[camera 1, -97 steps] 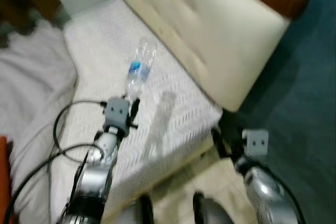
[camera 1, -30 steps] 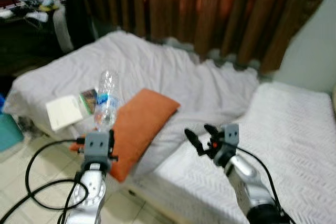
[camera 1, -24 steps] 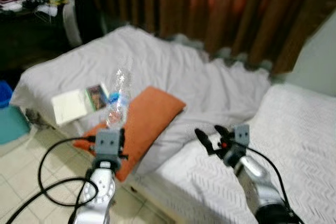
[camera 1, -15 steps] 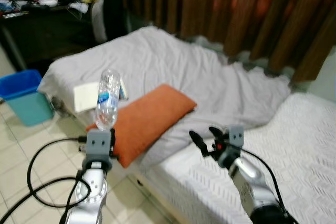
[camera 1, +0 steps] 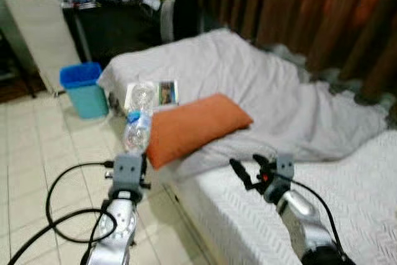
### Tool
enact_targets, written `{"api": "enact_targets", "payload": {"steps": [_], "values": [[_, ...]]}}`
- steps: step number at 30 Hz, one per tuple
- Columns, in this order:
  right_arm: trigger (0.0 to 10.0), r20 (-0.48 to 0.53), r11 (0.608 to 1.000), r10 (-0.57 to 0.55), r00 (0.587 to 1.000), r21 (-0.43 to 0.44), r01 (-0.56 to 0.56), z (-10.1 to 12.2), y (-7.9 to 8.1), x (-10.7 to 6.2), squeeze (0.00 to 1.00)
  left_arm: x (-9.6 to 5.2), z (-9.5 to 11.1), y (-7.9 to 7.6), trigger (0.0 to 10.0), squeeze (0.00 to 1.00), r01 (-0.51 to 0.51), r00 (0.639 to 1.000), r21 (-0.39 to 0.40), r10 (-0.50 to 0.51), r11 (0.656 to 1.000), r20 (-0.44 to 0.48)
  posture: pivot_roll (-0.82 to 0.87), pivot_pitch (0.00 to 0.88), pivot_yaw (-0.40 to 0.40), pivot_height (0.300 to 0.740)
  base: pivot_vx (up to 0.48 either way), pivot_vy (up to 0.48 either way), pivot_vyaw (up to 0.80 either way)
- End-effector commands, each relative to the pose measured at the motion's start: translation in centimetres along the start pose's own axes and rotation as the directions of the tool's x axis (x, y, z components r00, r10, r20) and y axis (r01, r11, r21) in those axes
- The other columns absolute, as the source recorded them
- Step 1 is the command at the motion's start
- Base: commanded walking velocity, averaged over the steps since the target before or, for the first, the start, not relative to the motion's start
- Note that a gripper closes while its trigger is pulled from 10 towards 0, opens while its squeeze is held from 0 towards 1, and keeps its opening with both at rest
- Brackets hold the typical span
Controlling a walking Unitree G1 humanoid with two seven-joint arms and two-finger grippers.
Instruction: Clean up the room
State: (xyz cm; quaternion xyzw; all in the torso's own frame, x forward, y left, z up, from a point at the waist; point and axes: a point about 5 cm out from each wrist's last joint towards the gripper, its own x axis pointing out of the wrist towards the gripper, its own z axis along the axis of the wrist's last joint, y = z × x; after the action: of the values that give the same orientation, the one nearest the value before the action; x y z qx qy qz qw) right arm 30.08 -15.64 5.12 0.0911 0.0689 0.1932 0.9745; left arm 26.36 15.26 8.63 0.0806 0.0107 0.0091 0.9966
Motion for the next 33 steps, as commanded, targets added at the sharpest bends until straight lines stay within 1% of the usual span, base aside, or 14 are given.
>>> {"api": "enact_targets", "payload": {"steps": [1, 6, 8, 12, 20, 23, 27, 28, 29, 30, 31, 33], "values": [[10.0, 0.032, 1.000, -0.024, 0.999, -0.014, 0.025, 1.0, -0.2, 0.6, 0.00, 0.2, 1.8, 0.6, 10.0, 0.00, -0.030, 0.994, -0.005, 0.030, 1.000, 0.102, 0.15, 0.000, -0.056, 0.740, 0.461, 0.000, 0.00], [10.0, 0.028, 1.000, -0.027, 0.999, -0.007, 0.027, 1.1, -0.5, 0.7, 0.00, 0.2, 2.1, 0.6, 10.0, 0.00, -0.031, 0.992, -0.014, 0.032, 0.999, 0.119, 0.15, 0.000, -0.057, 0.740, 0.464, 0.000, 0.00], [10.0, 0.029, 1.000, -0.018, 0.999, -0.009, 0.018, 1.1, -0.4, 0.7, 0.00, 0.2, 2.1, 0.5, 10.0, 0.00, -0.029, 0.992, -0.014, 0.031, 0.999, 0.120, 0.15, 0.000, -0.059, 0.740, 0.465, 0.000, 0.68], [10.0, 0.017, 0.999, 0.029, 0.999, -0.033, -0.028, 0.9, 0.3, 0.8, 0.00, 0.2, 2.2, 0.3, 10.0, 0.00, -0.016, 0.992, -0.019, 0.018, 1.000, 0.126, 0.14, 0.000, -0.062, 0.740, 0.472, 0.000, 0.61], [10.0, 0.018, 0.998, 0.052, 0.998, -0.035, -0.051, 0.9, 0.7, 0.9, 0.00, 0.0, 2.2, 0.2, 10.0, 0.00, -0.013, 0.991, -0.013, 0.014, 1.000, 0.133, 0.15, 0.000, -0.068, 0.740, 0.479, 0.000, 0.57], [10.0, 0.014, 0.997, 0.070, 0.997, -0.035, -0.070, 0.8, 0.9, 1.0, 0.00, -0.3, 2.2, 0.3, 10.0, 0.00, -0.007, 0.990, 0.004, 0.007, 1.000, 0.139, 0.15, 0.003, -0.070, 0.740, 0.480, 0.000, 0.55], [10.0, 0.012, 0.996, 0.077, 0.997, -0.036, -0.077, 0.8, 1.0, 1.1, 0.00, -0.3, 2.2, 0.2, 10.0, 0.00, 0.000, 0.990, 0.016, -0.003, 1.000, 0.144, 0.16, 0.006, -0.072, 0.740, 0.480, 0.000, 0.55], [10.0, 0.014, 0.996, 0.083, 0.996, -0.033, -0.082, 0.8, 1.1, 1.1, 0.00, -0.3, 2.2, 0.0, 10.0, 0.00, 0.010, 0.990, 0.044, -0.016, 0.999, 0.143, 0.16, 0.005, -0.073, 0.740, 0.480, 0.000, 0.55], [10.0, 0.014, 0.996, 0.083, 0.996, -0.033, -0.082, 0.8, 1.1, 1.1, 0.00, -0.3, 2.2, 0.0, 10.0, 0.00, 0.010, 0.990, 0.044, -0.016, 0.999, 0.143, 0.16, 0.005, -0.073, 0.740, 0.480, 0.000, 0.55], [10.0, 0.006, 0.996, 0.077, 0.997, -0.037, -0.077, 0.8, 1.1, 1.2, 0.00, -0.1, 2.0, -0.2, 10.0, 0.00, 0.015, 0.992, 0.085, -0.025, 0.996, 0.123, 0.16, 0.005, -0.073, 0.740, 0.000, 0.000, 0.57], [10.0, 0.000, 0.997, 0.070, 0.998, -0.034, -0.070, 0.7, 1.0, 1.3, 0.00, 0.1, 1.7, -0.4, 10.0, 0.00, 0.018, 0.995, 0.099, -0.027, 0.995, 0.098, 0.16, 0.005, -0.073, 0.740, 0.000, 0.000, 0.00], [10.0, 0.003, 0.998, 0.061, 0.998, -0.027, -0.061, 0.7, 1.0, 1.3, 0.00, 0.1, 2.0, -0.5, 10.0, 0.00, 0.019, 0.993, 0.096, -0.030, 0.995, 0.112, 0.16, 0.004, -0.072, 0.740, 0.000, 0.000, 0.00]]}}
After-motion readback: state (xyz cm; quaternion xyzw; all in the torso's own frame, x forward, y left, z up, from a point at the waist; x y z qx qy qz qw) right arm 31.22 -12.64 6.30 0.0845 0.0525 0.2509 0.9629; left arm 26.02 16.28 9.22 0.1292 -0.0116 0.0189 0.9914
